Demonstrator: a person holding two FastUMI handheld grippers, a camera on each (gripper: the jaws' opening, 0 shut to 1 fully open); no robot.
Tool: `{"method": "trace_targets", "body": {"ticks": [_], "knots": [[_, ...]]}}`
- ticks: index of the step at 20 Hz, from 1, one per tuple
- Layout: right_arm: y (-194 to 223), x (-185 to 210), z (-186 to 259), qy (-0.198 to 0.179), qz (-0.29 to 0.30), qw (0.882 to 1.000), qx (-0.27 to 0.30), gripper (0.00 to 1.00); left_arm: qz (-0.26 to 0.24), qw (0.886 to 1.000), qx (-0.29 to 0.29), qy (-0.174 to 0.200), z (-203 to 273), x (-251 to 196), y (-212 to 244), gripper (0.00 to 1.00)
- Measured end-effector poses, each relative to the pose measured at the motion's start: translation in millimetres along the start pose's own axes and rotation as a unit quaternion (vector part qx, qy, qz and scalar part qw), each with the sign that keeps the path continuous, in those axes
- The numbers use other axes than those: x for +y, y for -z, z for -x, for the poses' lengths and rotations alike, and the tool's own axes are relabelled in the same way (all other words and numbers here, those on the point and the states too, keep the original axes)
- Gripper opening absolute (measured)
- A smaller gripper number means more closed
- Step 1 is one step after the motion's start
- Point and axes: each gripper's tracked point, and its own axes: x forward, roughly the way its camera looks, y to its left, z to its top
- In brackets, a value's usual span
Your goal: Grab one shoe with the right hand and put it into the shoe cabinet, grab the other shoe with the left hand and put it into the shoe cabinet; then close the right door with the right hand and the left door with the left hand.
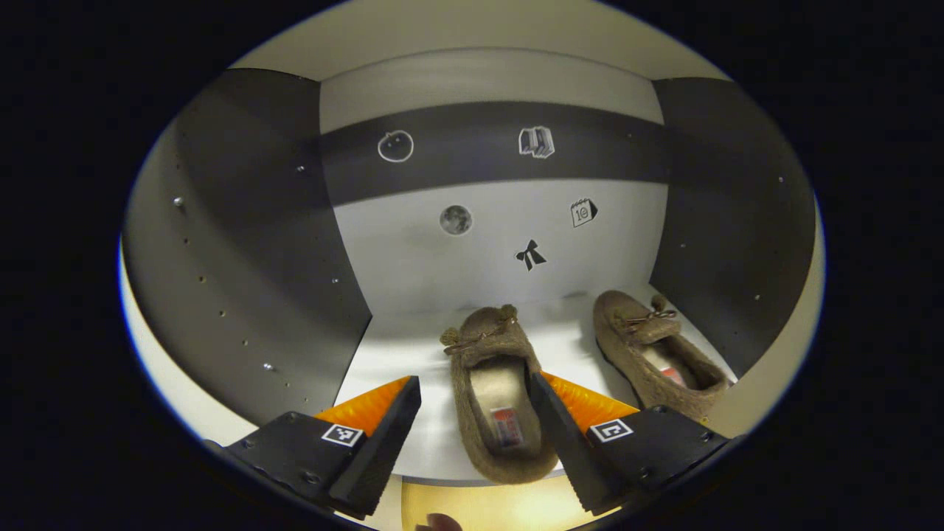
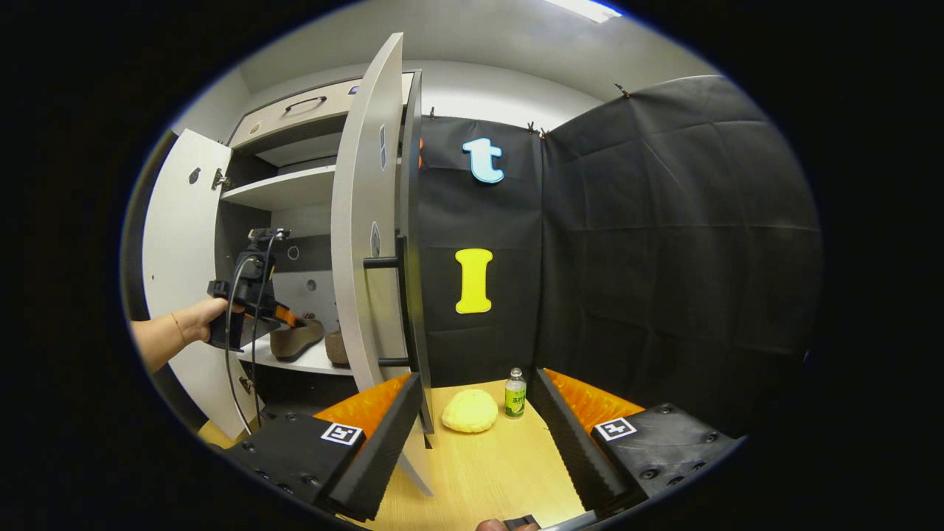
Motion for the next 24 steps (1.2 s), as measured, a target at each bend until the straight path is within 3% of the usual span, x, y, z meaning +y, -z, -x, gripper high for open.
{"method": "trace_targets", "body": {"ticks": [7, 15, 24], "knots": [[-20, 0, -20, -0.016, -0.018, 1.000, -0.009, 0.98, 0.015, 0.995, -0.089, 0.038, 90, -19, -24, 0.97], [-26, -3, -48, -0.036, -0.040, 0.998, 0.009, 0.98, 0.012, 0.978, -0.201, 0.056, 204, -35, -25, 0.97], [-32, 12, -45, -0.024, -0.022, 0.999, -0.008, 0.98, 0.013, 0.978, -0.199, 0.052, 279, -39, 30, 0.97]]}}
